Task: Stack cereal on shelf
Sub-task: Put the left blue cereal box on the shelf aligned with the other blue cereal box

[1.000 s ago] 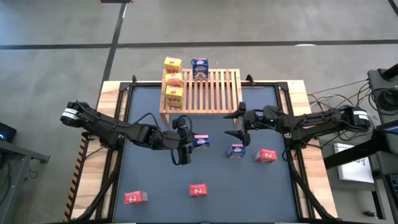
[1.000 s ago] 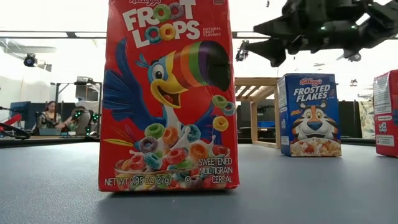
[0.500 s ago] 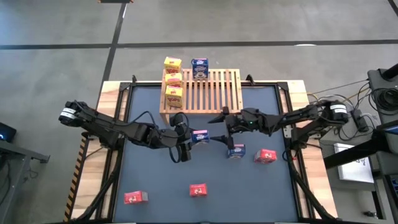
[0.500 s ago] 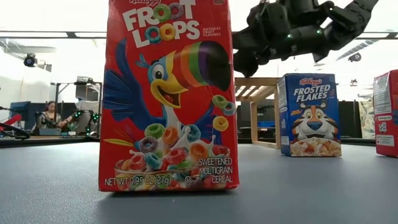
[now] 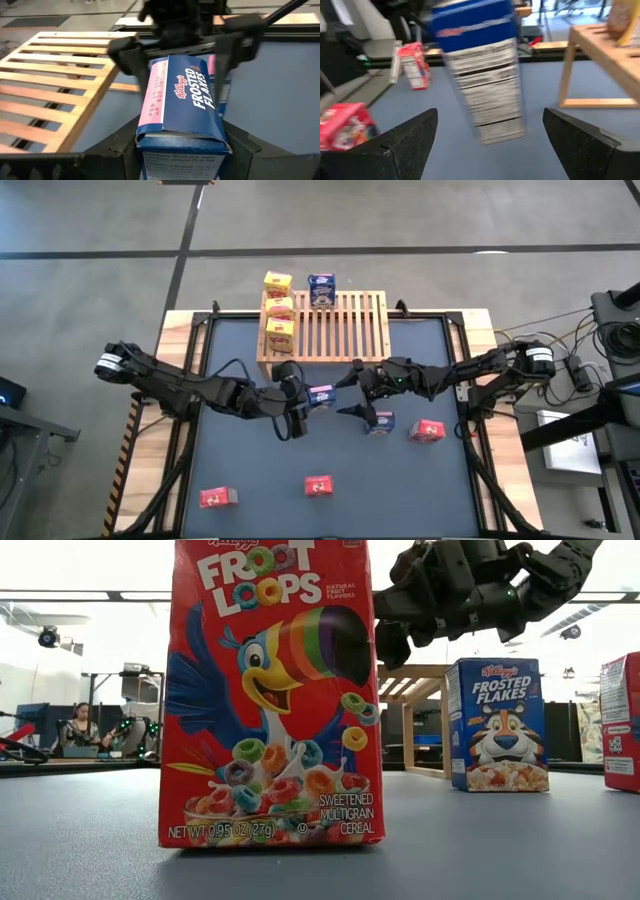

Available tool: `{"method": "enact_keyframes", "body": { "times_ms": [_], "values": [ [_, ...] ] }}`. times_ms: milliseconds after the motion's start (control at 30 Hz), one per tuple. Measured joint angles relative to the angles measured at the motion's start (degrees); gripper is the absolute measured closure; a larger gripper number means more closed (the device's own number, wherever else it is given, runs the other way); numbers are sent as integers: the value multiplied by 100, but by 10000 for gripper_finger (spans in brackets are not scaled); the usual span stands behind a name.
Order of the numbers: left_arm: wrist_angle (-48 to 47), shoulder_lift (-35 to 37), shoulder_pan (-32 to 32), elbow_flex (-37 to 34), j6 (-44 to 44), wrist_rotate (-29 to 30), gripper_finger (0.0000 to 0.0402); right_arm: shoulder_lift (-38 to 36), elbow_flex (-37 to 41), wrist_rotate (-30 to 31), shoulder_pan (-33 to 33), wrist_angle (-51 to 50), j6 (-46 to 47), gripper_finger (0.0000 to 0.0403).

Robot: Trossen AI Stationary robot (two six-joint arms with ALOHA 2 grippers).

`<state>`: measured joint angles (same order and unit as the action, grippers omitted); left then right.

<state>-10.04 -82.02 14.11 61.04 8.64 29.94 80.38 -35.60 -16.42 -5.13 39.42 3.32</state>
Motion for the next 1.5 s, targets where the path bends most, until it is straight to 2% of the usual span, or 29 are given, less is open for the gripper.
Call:
{"method": "enact_keyframes", "body": {
  "times_ms": [367, 567, 1500],
  "values": [
    [81, -2, 2, -2, 92, 100, 227, 37, -35, -5, 13, 16, 30, 56],
    [246, -5, 2, -2, 110, 94, 227, 37, -78, 297, 11, 30, 27, 62],
    [626, -151, 2, -7, 83, -141, 227, 37, -76, 93, 50, 192, 0, 76]
  ]
}}
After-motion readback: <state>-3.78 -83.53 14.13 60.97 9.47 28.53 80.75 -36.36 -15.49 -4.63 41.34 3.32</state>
